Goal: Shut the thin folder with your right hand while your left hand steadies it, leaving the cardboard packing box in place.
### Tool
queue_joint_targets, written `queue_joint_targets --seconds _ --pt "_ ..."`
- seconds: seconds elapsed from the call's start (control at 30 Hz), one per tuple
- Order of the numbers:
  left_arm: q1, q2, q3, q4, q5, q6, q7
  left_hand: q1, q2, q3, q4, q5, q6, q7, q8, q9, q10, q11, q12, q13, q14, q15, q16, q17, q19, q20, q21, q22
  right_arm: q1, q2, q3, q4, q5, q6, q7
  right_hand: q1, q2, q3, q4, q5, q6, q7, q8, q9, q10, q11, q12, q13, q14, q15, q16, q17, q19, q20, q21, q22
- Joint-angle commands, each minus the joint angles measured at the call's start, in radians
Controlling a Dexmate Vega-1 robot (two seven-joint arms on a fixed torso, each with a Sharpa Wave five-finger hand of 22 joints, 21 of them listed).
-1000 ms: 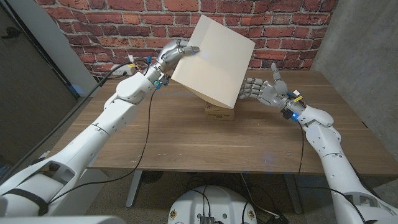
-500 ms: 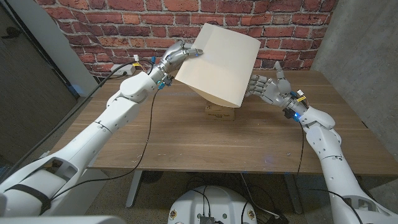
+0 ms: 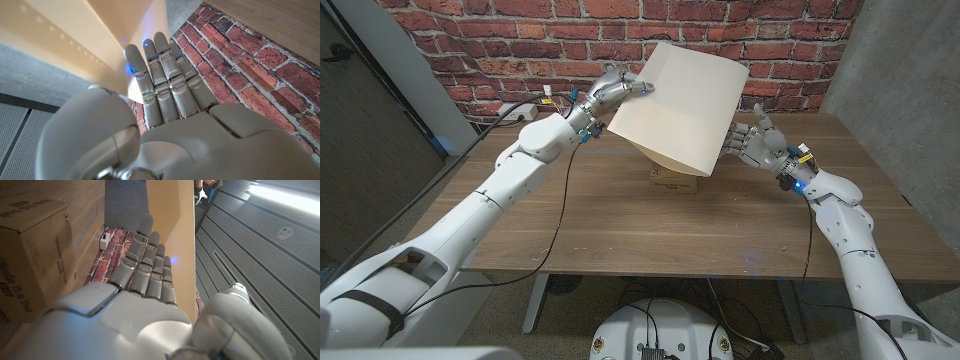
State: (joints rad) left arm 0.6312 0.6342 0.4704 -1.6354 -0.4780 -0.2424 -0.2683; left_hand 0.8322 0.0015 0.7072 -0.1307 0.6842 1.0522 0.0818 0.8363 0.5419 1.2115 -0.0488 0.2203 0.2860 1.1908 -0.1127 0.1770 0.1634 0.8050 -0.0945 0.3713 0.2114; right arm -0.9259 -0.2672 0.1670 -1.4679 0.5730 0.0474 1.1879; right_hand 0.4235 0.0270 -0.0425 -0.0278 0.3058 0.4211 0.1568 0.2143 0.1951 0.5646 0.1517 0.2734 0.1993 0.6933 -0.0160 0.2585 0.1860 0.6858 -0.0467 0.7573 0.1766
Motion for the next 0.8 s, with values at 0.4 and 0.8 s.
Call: queue_joint_targets --seconds 0.4,0.8 --pt "-0.035 0.044 0.049 -0.085 0.114 0.110 0.032 -0.005 0.004 0.019 -0.001 -0.003 -0.011 0.008 -0.003 0.002 -0.029 -0.035 -0.012 0.002 -0.058 -0.048 0.001 0.002 -0.015 -0.025 0.011 0.005 -0.036 -0.074 -0.042 -0.074 -0.076 -0.028 -0.108 0.070 0.052 0.032 -0.024 -0.042 0.054 -0.004 0.011 0.004 0.088 -0.026 0.019 0.000 0.096 -0.024 0.012 0.002 0.056 -0.013 -0.002 0.005" --pt "-0.043 0.041 0.065 -0.096 0.143 0.122 0.032 -0.010 0.009 0.025 0.001 -0.007 -0.023 0.006 -0.008 0.000 -0.044 -0.032 -0.020 -0.005 -0.077 -0.047 -0.002 0.002 -0.031 -0.025 0.013 0.005 -0.050 -0.053 -0.028 -0.087 -0.033 -0.021 -0.108 0.109 0.074 0.051 -0.044 -0.078 0.114 -0.027 0.022 0.006 0.170 -0.055 0.038 0.001 0.190 -0.075 0.025 0.003 0.112 -0.074 0.012 0.010"
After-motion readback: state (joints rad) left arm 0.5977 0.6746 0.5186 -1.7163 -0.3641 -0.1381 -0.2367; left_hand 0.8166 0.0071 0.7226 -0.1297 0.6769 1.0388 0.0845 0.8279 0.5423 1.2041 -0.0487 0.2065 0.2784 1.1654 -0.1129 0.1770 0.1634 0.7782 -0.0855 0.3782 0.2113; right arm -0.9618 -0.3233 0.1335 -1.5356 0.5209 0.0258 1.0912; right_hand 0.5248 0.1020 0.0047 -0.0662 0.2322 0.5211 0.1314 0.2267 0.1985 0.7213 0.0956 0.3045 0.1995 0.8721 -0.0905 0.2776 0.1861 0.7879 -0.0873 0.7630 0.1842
